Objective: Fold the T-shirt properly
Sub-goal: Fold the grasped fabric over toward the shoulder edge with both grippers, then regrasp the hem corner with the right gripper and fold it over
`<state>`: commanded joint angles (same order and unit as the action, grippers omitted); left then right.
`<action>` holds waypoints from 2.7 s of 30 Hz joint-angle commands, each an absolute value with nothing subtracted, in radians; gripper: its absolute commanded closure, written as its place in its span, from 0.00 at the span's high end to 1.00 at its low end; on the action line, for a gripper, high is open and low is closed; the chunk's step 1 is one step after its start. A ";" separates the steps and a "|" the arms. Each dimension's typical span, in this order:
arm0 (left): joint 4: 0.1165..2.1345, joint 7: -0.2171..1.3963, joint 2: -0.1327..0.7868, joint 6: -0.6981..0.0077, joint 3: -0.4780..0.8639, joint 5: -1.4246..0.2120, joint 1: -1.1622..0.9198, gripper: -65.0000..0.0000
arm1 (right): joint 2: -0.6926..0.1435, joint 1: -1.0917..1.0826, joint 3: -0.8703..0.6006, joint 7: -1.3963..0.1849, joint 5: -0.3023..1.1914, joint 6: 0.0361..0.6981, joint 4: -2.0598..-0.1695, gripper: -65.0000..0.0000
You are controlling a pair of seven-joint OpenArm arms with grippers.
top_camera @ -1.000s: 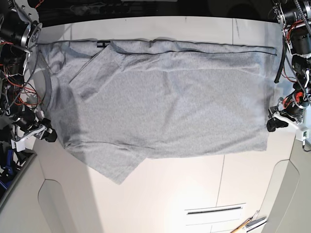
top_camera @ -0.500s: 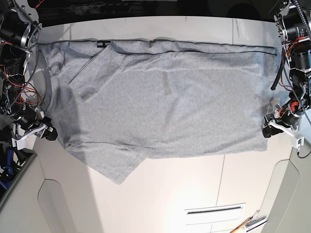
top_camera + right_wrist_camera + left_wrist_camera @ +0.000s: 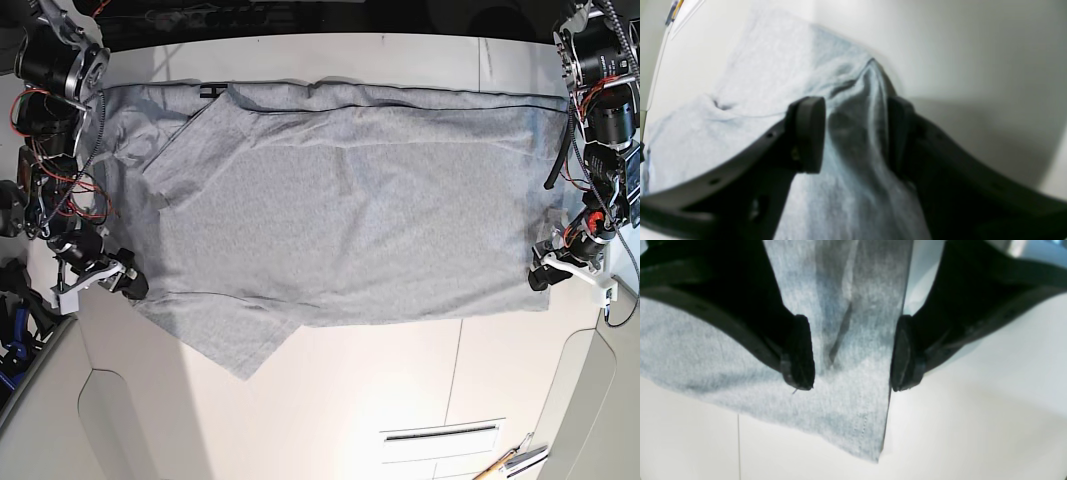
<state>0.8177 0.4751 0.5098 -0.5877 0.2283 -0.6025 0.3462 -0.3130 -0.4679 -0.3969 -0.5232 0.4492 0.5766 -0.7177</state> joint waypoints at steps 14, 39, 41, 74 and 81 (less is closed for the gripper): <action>0.818 0.475 0.509 -0.588 0.228 -0.630 0.346 0.35 | -0.312 -0.467 -0.397 -0.544 0.487 0.584 -0.718 0.41; 1.077 0.719 0.622 -0.698 0.228 -0.851 0.256 0.00 | -0.391 -0.234 -0.398 -0.815 0.727 0.599 -1.219 0.00; 1.151 0.719 0.643 -0.698 0.229 -0.860 0.192 0.00 | -0.398 -0.171 -0.400 -0.815 0.738 0.599 -1.285 0.00; 1.406 0.730 0.615 -0.698 0.268 -0.827 -0.105 0.00 | -0.416 -0.073 -0.451 -0.542 0.565 0.564 -1.399 0.51; 1.406 0.730 0.615 -0.698 0.268 -0.834 -0.105 0.00 | -0.363 -0.198 -0.362 -0.505 0.521 0.564 -1.180 0.51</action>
